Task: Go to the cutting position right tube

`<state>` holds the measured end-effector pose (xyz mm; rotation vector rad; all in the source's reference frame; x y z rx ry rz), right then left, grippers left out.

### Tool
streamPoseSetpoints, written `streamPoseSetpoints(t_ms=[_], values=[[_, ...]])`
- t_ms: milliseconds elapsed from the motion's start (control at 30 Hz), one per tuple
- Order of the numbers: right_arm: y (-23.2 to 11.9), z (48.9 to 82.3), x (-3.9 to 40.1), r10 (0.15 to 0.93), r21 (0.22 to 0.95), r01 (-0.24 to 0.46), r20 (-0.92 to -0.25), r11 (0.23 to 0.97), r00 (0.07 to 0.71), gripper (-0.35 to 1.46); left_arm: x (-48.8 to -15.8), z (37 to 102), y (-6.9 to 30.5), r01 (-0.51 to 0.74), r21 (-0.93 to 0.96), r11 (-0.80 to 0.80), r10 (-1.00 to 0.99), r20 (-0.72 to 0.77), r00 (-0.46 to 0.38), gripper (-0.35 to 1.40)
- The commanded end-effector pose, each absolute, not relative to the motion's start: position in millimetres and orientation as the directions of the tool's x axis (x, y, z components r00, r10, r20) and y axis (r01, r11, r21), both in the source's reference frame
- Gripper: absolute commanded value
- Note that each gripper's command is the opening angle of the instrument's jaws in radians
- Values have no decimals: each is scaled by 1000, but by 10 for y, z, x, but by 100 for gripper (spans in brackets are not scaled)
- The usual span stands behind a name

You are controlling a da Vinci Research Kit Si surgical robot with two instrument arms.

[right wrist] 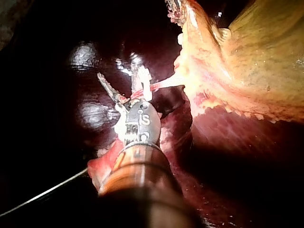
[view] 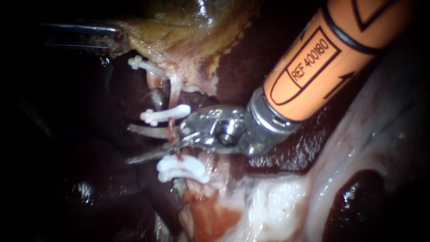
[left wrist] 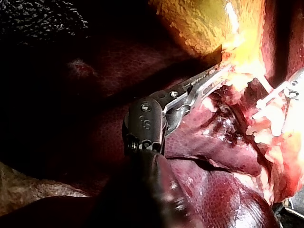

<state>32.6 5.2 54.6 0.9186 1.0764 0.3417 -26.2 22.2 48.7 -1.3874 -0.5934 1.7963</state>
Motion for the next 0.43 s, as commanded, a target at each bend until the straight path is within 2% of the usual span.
streamPoseSetpoints(t_ms=[33, 433], values=[[52, 546, 325, 648, 779, 172, -604, 604, 464, 145, -262, 487, 222, -293, -752, -591, 801, -589, -105, -35], [53, 546, 324, 654, 776, 155, -606, 612, 453, 145, -262, 487, 222, -293, -752, -591, 801, -589, -105, -35]])
